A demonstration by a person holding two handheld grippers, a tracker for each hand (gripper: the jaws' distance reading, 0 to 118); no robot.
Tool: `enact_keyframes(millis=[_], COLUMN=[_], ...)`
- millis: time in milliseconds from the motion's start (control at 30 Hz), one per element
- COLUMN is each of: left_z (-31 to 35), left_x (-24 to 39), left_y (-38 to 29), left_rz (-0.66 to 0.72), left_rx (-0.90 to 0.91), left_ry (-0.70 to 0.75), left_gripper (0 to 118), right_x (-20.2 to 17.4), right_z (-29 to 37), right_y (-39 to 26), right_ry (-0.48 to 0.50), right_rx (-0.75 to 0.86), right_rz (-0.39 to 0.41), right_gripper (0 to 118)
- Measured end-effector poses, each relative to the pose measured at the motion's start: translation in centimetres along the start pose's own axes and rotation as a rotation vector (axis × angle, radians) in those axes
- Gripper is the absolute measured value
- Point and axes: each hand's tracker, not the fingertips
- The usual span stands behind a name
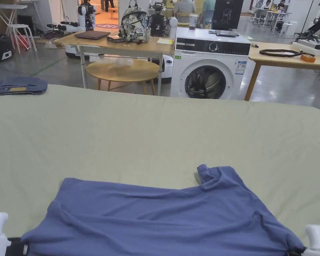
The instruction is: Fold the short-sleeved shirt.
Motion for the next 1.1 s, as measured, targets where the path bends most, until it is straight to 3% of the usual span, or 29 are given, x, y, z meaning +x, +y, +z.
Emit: enact_keyframes(millis=[367,433,467,533,567,633,767,833,867,933,967,1033,1100], left_z=[-2.9,-2.7,-2.5,-1.9,-1.6,-0.7,0.3,0.6,0.9,1.4,1.6,1.7,1.8], left_x=[0.0,0.1,0.1,0.5,1.0,1.9,4.1,5.4,6.1,7.5,8.2,9.0,10.0], left_y=[-3.6,-3.3,-2.9,-2.3,-2.0,-1.2,0.7,1.4,1.7,2.0,2.1,2.5,2.8], left_rz=[0.0,-0.007,0.001,0.015,0.011,-0.02,-0.07,-0.104,-0.128,-0.175,-0.194,-0.222,-0.243], left_rx=[-0.062,-0.068,-0.069,-0.055,-0.038,0.022,0.141,0.202,0.238,0.316,0.359,0.41,0.447], left_ry=[0.043,0.044,0.039,0.031,0.043,0.067,0.042,0.036,0.04,0.063,0.073,0.074,0.101], left_gripper=[0,0,1,15,27,35,38,38,38,35,22,3,0], right_x=[-0.2,-0.7,-1.0,-1.2,-1.5,-1.9,-2.9,-3.9,-4.6,-6.0,-7.0,-8.4,-9.5], right_z=[-5.2,-4.1,-3.6,-2.7,-1.7,-0.4,0.8,0.7,0.9,1.2,1.8,1.9,1.8], right_y=[-5.6,-5.0,-4.6,-3.8,-3.1,-1.8,0.2,0.9,1.3,1.8,2.2,2.8,3.5], right_ry=[-0.029,-0.05,-0.084,-0.121,-0.121,-0.139,-0.11,-0.104,-0.093,-0.078,-0.074,-0.067,-0.047], right_rx=[-0.067,-0.053,-0.051,-0.028,0.001,0.07,0.209,0.283,0.323,0.387,0.416,0.449,0.457], right_rz=[-0.026,-0.006,0.018,0.023,0.018,0.012,-0.005,-0.007,-0.004,-0.002,-0.004,-0.011,-0.014], right_gripper=[8,21,36,62,64,64,64,62,53,21,9,2,0])
